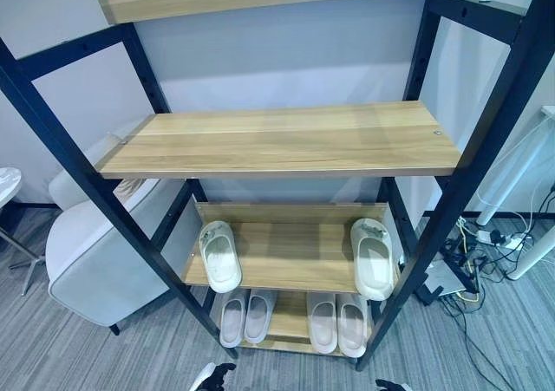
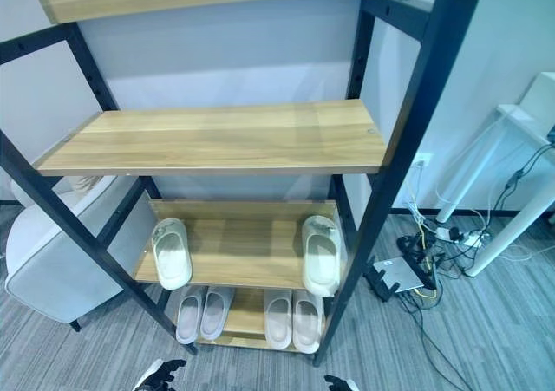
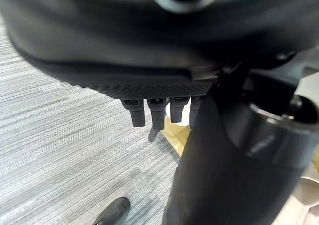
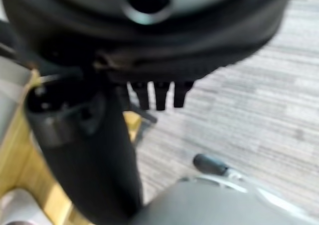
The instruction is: Arrange the slippers neatly on the shoe rack.
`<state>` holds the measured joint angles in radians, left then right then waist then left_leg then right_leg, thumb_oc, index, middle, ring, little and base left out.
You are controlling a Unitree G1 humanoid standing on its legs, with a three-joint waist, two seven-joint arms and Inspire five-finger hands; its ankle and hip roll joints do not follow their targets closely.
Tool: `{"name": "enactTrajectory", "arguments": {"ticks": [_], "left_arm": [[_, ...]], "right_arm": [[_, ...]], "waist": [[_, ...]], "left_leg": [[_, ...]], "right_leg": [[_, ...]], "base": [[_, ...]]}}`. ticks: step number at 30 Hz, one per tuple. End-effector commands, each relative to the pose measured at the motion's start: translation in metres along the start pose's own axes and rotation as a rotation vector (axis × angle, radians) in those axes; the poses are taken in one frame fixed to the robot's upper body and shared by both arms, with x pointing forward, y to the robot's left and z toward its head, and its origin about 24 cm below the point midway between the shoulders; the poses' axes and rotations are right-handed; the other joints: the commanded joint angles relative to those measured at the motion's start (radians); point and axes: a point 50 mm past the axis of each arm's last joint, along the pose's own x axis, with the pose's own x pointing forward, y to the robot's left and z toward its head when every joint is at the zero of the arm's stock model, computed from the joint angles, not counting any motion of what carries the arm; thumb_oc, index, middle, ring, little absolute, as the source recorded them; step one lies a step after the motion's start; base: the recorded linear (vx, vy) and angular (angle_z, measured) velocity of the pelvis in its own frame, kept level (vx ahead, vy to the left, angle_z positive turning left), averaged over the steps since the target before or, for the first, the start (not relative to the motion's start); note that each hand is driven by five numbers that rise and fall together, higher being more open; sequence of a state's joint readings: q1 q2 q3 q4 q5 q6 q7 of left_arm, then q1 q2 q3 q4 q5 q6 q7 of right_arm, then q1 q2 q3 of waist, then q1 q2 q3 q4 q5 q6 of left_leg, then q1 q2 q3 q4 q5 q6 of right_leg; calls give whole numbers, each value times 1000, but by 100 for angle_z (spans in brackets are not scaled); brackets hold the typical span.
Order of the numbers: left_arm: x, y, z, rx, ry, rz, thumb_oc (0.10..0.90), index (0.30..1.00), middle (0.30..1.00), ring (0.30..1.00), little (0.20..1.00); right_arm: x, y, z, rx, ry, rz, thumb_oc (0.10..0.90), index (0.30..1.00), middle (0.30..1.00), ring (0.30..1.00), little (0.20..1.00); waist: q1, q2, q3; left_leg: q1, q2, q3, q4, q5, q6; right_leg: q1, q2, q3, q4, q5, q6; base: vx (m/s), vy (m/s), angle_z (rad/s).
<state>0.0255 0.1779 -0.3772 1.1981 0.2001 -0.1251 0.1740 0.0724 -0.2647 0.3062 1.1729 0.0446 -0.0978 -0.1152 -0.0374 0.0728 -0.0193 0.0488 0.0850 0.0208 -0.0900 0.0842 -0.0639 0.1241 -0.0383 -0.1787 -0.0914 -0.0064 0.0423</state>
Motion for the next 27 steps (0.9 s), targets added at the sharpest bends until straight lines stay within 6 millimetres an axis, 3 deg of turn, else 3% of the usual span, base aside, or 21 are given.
{"name": "enactTrajectory", "arguments": {"ticks": [1,8,9,10,13,15,17,27], "left_arm": [[8,14,16,1,-25,28,800,900,900,900,900],[7,17,11,-30,-4,46,800,900,900,900,900],[10,27,37,-12,-133,85,800,900,900,900,900],[10,27,36,-12,-133,85,800,900,900,900,900],[5,29,72,162,-343,75,800,900,900,900,900],[2,33,81,199,-407,85,800,900,900,900,900],[-16,49,91,272,-571,98,800,900,900,900,900],[-77,98,79,355,-773,154,800,900,900,900,900]], "right_arm": [[3,23,24,-8,-64,57,800,900,900,900,900],[3,26,21,-8,-45,59,800,900,900,900,900],[4,20,23,-1,-54,36,800,900,900,900,900],[4,20,23,-1,-54,36,800,900,900,900,900],[7,6,29,-25,-74,-11,800,900,900,900,900],[7,4,30,-22,-78,-20,800,900,900,900,900],[8,-6,36,-5,-103,-52,800,900,900,900,900],[7,-15,28,-42,-82,-101,800,900,900,900,900]], "waist": [[31,-80,22],[34,-82,28],[33,-77,38],[33,-77,38],[32,-61,72],[34,-58,76],[44,-50,90],[72,-30,93]], "left_leg": [[39,-48,23,3,-107,-3],[45,-47,24,3,-112,-1],[41,-50,21,3,-112,1],[42,-50,21,3,-112,1],[24,-55,18,3,-108,7],[22,-56,18,3,-109,8],[7,-61,17,3,-97,11],[1,-62,13,3,-109,13]], "right_leg": [[-38,-91,36,4,-17,119],[-35,-89,38,4,-16,118],[-39,-90,40,4,-13,119],[-39,-90,40,4,-13,119],[-60,-94,42,4,-4,122],[-62,-95,42,4,-4,122],[-76,-98,43,4,8,122],[-81,-98,38,4,-4,124]], "base": [[0,0,0],[4,-5,-9],[0,0,0],[-48,17,0],[-92,39,-1],[-38,28,-1],[-54,31,-1],[-4,5,1]]}}
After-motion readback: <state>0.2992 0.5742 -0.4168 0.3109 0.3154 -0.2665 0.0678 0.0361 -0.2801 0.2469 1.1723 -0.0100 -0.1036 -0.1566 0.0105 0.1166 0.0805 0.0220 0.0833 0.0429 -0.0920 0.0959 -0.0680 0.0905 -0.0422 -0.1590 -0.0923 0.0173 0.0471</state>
